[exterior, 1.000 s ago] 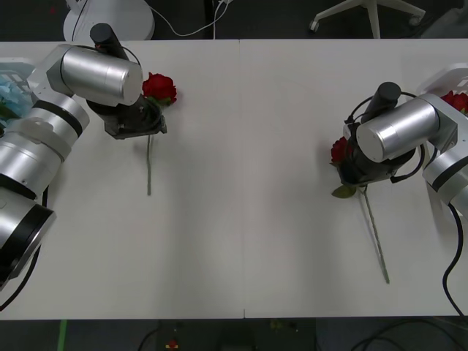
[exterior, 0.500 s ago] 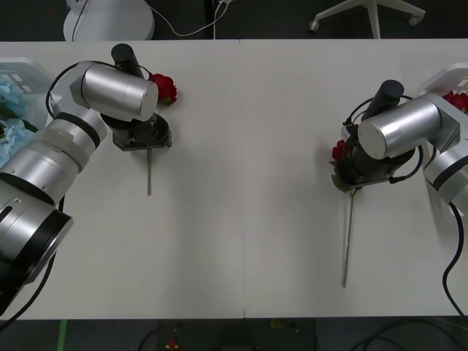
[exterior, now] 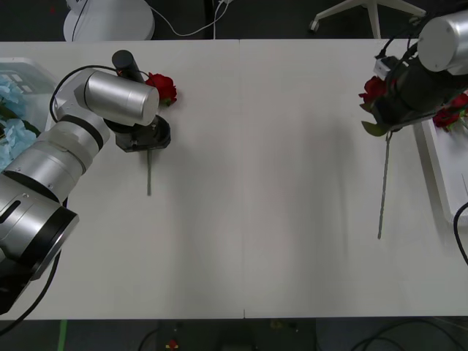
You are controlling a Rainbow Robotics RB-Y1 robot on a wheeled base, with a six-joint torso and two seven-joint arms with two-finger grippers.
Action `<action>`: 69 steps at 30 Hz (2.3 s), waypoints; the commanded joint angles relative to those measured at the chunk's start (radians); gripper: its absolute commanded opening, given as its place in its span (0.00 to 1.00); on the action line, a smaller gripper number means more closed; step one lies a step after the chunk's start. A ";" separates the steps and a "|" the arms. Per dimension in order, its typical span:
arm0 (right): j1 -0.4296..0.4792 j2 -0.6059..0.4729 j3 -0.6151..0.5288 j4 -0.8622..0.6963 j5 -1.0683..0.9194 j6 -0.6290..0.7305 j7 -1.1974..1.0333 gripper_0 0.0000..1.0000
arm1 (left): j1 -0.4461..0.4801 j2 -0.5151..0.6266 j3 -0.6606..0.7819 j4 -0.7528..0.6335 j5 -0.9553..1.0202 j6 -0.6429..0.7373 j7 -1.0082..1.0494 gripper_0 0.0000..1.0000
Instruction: Put the red flowers into the right box and the blue flowers into the left box
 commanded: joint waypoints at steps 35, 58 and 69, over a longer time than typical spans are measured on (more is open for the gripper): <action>-0.125 -0.086 -0.037 0.631 0.625 -0.776 0.327 0.00 | 0.372 0.091 0.457 -0.862 0.624 0.277 -0.472 0.00; -0.125 -0.205 -0.050 0.530 0.223 -0.592 0.530 0.73 | 0.415 0.104 0.305 -0.869 1.274 0.138 -0.739 0.00; -0.114 -0.293 -0.051 0.364 -0.354 -0.176 0.666 0.83 | 0.410 0.104 0.270 -0.880 1.355 0.131 -0.797 0.00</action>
